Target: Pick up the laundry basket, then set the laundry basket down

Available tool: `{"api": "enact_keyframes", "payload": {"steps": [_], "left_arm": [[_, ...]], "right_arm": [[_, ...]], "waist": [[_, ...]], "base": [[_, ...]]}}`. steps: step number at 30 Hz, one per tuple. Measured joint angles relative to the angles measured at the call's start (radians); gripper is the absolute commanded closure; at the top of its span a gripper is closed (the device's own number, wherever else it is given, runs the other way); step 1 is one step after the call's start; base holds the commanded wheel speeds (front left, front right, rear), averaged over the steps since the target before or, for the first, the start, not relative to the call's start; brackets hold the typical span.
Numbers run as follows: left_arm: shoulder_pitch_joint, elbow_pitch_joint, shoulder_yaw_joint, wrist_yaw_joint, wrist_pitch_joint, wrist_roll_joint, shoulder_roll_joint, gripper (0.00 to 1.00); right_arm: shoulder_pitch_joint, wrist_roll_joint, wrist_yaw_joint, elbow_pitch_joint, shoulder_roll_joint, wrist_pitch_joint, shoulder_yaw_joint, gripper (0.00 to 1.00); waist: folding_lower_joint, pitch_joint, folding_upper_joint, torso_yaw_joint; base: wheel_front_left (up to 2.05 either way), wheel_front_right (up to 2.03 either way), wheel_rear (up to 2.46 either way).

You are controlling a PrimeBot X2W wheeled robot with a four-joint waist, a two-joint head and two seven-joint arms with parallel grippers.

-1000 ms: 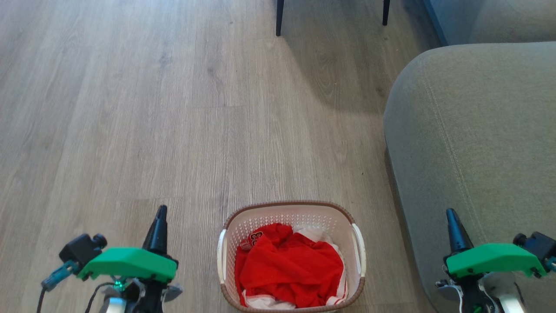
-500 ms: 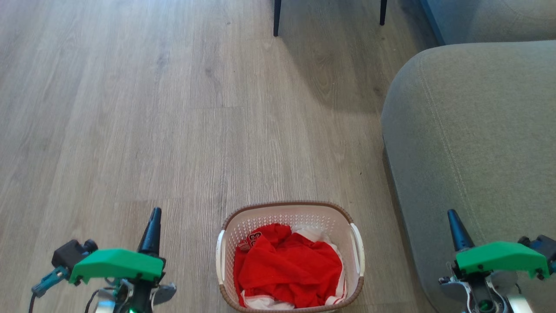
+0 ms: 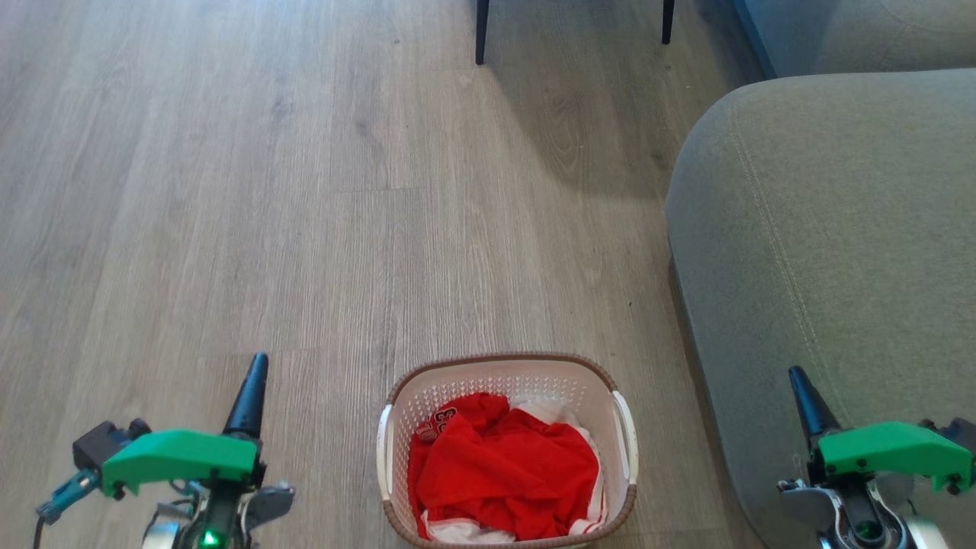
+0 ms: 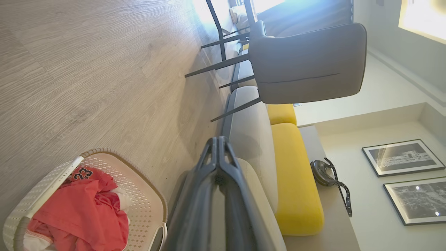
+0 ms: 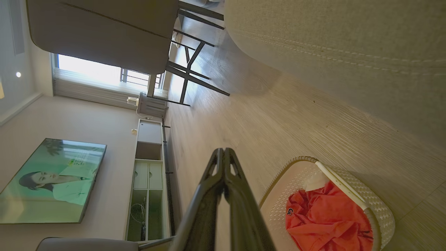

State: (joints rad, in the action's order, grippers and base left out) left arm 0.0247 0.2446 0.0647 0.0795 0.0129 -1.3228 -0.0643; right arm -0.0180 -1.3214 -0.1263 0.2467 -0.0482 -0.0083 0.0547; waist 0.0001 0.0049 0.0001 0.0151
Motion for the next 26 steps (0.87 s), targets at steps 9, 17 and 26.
{"api": "enact_keyframes", "payload": {"steps": [9,17,26], "left_arm": [[0.0,0.006,-0.022,0.01,-0.022,-0.081,0.0,1.0],[0.004,0.014,-0.049,0.018,-0.048,-0.161,0.0,1.0],[0.022,0.023,-0.079,0.032,-0.073,-0.251,0.0,1.0]], "right_arm": [[-0.015,-0.077,0.0,0.009,-0.002,0.029,0.011,1.0],[-0.02,-0.154,0.0,0.016,-0.002,0.051,0.023,1.0],[-0.023,-0.242,0.0,0.024,-0.002,0.079,0.04,1.0]], "waist": [[0.0,0.0,0.0,-0.004],[-0.0001,-0.001,0.0,-0.008],[-0.0001,-0.001,0.0,-0.013]], "base": [[0.0,0.0,0.0],[0.0,0.0,0.0],[0.0,0.0,0.0]]}}
